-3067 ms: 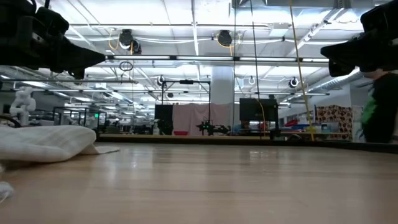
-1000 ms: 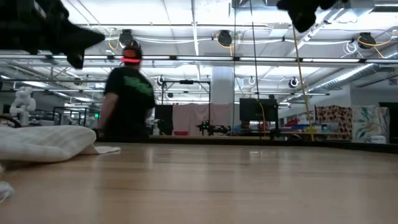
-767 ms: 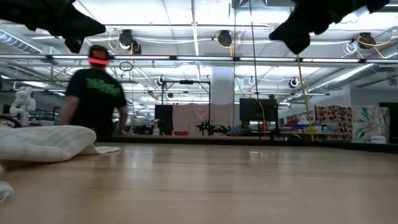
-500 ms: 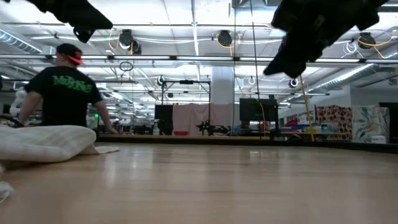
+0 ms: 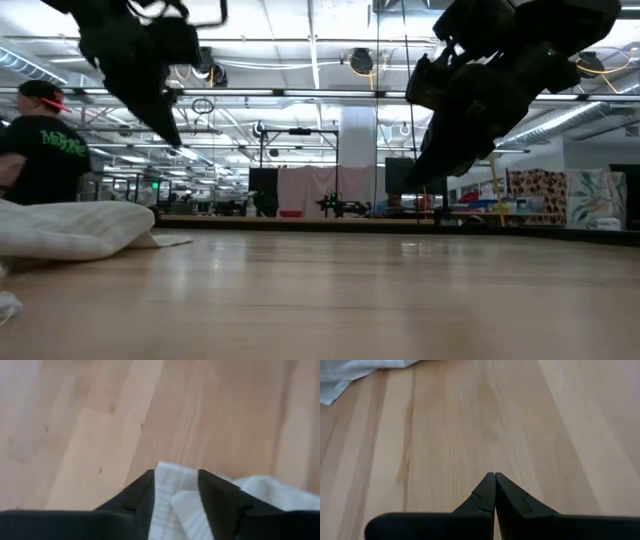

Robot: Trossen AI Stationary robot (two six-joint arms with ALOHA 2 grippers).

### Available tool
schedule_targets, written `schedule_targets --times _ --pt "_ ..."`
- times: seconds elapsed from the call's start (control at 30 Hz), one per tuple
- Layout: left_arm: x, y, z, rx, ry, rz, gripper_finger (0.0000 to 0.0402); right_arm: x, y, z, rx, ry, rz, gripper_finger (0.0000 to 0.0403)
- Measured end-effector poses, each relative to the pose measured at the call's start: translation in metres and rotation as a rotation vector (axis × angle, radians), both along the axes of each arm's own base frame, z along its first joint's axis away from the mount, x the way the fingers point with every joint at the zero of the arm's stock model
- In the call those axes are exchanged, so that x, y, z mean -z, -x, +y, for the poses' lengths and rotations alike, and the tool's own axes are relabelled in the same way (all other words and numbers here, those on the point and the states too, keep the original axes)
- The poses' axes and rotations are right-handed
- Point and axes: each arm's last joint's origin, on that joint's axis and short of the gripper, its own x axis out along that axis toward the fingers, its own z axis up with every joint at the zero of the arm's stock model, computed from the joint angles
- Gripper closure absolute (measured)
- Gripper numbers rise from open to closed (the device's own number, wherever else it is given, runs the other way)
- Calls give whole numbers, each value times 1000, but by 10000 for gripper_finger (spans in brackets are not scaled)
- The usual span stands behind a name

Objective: Roll towel
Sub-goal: Fold the white towel

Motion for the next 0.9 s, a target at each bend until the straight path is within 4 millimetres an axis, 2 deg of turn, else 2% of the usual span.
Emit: schedule_targets --times 0.2,0.53,0.7,0.9 --pt "36 -21 -2 14 -33 167 177 2 -1 9 -1 -34 -6 403" --pt "85 -48 0 39 -66 275 174 -1 0 28 -75 -33 -41 403" --pt "94 -52 2 33 -68 299 213 -1 2 35 -94 -30 -42 403" --pt "94 -55 2 61 -78 274 314 -1 3 40 -69 11 -52 403"
